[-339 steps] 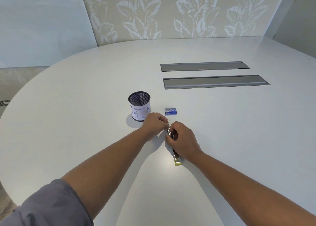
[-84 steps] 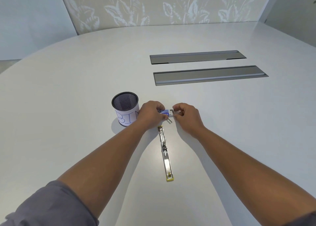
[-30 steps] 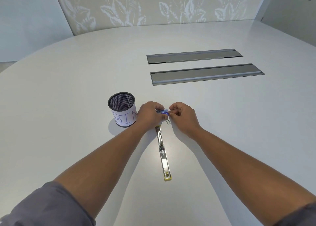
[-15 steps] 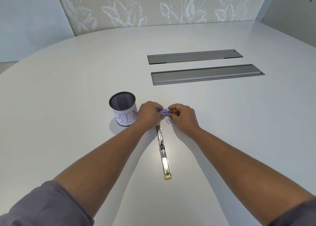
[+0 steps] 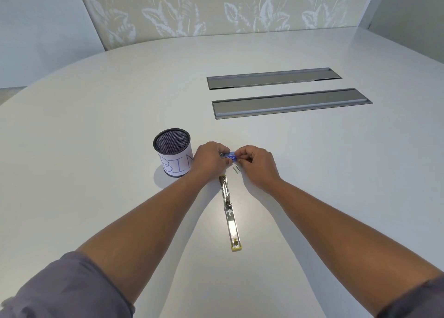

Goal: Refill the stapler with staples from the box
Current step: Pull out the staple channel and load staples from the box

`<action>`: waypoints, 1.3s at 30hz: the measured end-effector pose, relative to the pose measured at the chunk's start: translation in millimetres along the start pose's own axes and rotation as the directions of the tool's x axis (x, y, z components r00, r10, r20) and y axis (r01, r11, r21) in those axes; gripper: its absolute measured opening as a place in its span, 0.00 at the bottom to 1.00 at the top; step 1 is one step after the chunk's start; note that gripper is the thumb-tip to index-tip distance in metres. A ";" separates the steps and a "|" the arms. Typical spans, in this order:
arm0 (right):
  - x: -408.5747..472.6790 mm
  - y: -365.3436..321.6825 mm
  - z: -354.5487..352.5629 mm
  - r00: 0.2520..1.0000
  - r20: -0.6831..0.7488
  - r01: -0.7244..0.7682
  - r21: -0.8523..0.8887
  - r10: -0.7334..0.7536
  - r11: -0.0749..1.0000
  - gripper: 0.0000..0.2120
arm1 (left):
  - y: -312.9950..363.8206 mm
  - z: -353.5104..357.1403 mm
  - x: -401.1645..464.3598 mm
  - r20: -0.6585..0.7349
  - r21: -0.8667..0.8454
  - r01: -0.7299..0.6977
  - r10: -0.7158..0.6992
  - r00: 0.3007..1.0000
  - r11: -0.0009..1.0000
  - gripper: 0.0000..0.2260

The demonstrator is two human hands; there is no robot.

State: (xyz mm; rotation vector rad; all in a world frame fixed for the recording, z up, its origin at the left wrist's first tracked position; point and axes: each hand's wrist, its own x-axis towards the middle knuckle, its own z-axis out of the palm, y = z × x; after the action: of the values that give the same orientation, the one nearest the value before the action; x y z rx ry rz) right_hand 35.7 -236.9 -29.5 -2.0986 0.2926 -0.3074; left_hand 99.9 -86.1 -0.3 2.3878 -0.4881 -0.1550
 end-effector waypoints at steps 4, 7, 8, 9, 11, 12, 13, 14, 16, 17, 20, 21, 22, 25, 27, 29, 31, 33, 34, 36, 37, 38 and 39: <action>-0.8 -0.2 0.7 1.000 -0.012 0.004 -0.006 -0.004 1.000 0.08 | 0.2 0.4 -1.4 -0.009 -0.015 0.014 -0.014 1.000 1.000 0.06; -2.6 0.3 1.7 0.999 -0.034 0.022 -0.030 -0.023 0.999 0.09 | -0.8 1.9 -3.3 -0.016 -0.015 0.002 -0.002 1.000 1.000 0.07; -3.4 0.5 1.6 0.999 -0.046 0.028 -0.038 -0.030 0.999 0.09 | -1.5 2.5 -4.4 -0.025 -0.025 0.004 -0.004 1.000 1.000 0.09; -4.0 1.0 1.2 0.998 -0.058 0.033 -0.046 -0.035 0.998 0.10 | -2.3 2.9 -5.8 -0.037 -0.041 0.005 -0.006 0.999 0.999 0.11; -6.2 1.0 -0.2 0.996 -0.081 0.036 -0.059 -0.041 0.998 0.10 | -3.9 3.9 -8.6 -0.065 -0.064 -0.016 0.011 0.998 0.998 0.12; -7.5 0.2 -0.9 0.995 -0.092 0.040 -0.059 -0.045 0.997 0.10 | -5.0 4.7 -9.8 -0.073 -0.066 -0.033 0.028 0.997 0.997 0.12; -8.9 -0.9 -1.2 0.993 -0.101 0.048 -0.058 -0.054 0.997 0.09 | -6.2 5.6 -10.9 -0.076 -0.068 -0.046 0.041 0.996 0.997 0.13; -10.5 -2.1 -1.1 0.992 -0.106 0.057 -0.056 -0.063 0.997 0.08 | -7.3 6.2 -12.0 -0.078 -0.078 -0.049 0.043 0.996 0.996 0.14; -14.3 -3.7 0.3 0.994 -0.096 0.055 -0.048 -0.060 0.997 0.06 | -9.1 6.8 -14.1 -0.077 -0.124 -0.041 0.031 0.997 0.991 0.18; -16.7 -3.6 1.2 0.995 -0.086 0.046 -0.052 -0.050 0.998 0.06 | -10.1 6.8 -14.7 -0.074 -0.144 -0.038 0.028 0.997 0.989 0.19; -21.8 -0.9 2.6 0.994 -0.067 0.076 -0.168 -0.088 0.983 0.06 | -12.1 5.6 -16.9 -0.073 -0.152 -0.065 0.054 0.996 0.986 0.19; -22.8 -0.4 2.9 0.992 -0.059 0.094 -0.204 -0.108 0.975 0.06 | -12.8 5.0 -18.6 -0.083 -0.144 -0.076 0.064 0.995 0.987 0.18; -23.7 -0.6 3.2 0.992 -0.054 0.104 -0.219 -0.118 0.970 0.06 | -13.5 4.7 -20.8 -0.095 -0.134 -0.085 0.072 0.993 0.987 0.17; -26.6 -1.0 2.7 0.992 -0.043 0.106 -0.217 -0.118 0.971 0.06 | -17.3 6.6 -29.0 -0.132 -0.144 -0.105 0.086 0.988 0.984 0.16; -28.8 -1.2 1.9 0.993 -0.040 0.101 -0.214 -0.112 0.972 0.06 | -19.0 7.5 -34.9 -0.146 -0.169 -0.104 0.079 0.986 0.980 0.15; -31.7 -1.4 1.6 0.993 -0.048 0.095 -0.170 -0.104 0.981 0.05 | -20.6 6.8 -41.1 -0.159 -0.191 -0.108 0.078 0.984 0.976 0.15; -36.6 -2.4 1.1 0.993 -0.067 0.092 -0.099 -0.099 0.991 0.04 | -21.0 5.2 -47.8 -0.184 -0.228 -0.136 0.094 0.978 0.964 0.15; -43.3 -4.1 0.4 0.993 -0.086 0.083 -0.043 -0.086 0.996 0.04 | -21.2 3.7 -54.0 -0.225 -0.232 -0.171 0.118 0.967 0.957 0.13; -46.9 -5.3 0.2 0.992 -0.095 0.076 -0.015 -0.077 0.997 0.05 | -21.2 2.6 -57.3 -0.239 -0.226 -0.180 0.125 0.963 0.957 0.12; -53.7 -8.3 1.0 0.993 -0.103 0.067 0.044 -0.062 0.997 0.07 | -20.3 0.9 -64.2 -0.234 -0.239 -0.179 0.122 0.964 0.954 0.11; -56.9 -9.7 1.6 0.994 -0.097 0.061 0.075 -0.054 0.995 0.07 | -19.6 0.6 -67.1 -0.215 -0.259 -0.175 0.120 0.969 0.950 0.11; -59.8 -11.5 2.1 0.996 -0.083 0.053 0.111 -0.043 0.992 0.07 | -18.7 0.2 -69.4 -0.190 -0.287 -0.169 0.117 0.975 0.943 0.11; -62.9 -13.1 1.8 0.998 -0.063 0.041 0.153 -0.032 0.987 0.07 | -17.4 -0.6 -71.6 -0.163 -0.315 -0.163 0.115 0.980 0.935 0.11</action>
State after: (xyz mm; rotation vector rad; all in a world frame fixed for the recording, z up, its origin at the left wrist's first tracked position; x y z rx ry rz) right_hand -21.6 -208.1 -25.6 -1.9460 0.2579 -0.4032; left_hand 39.3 -46.0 -12.6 2.0152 -0.5186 0.0004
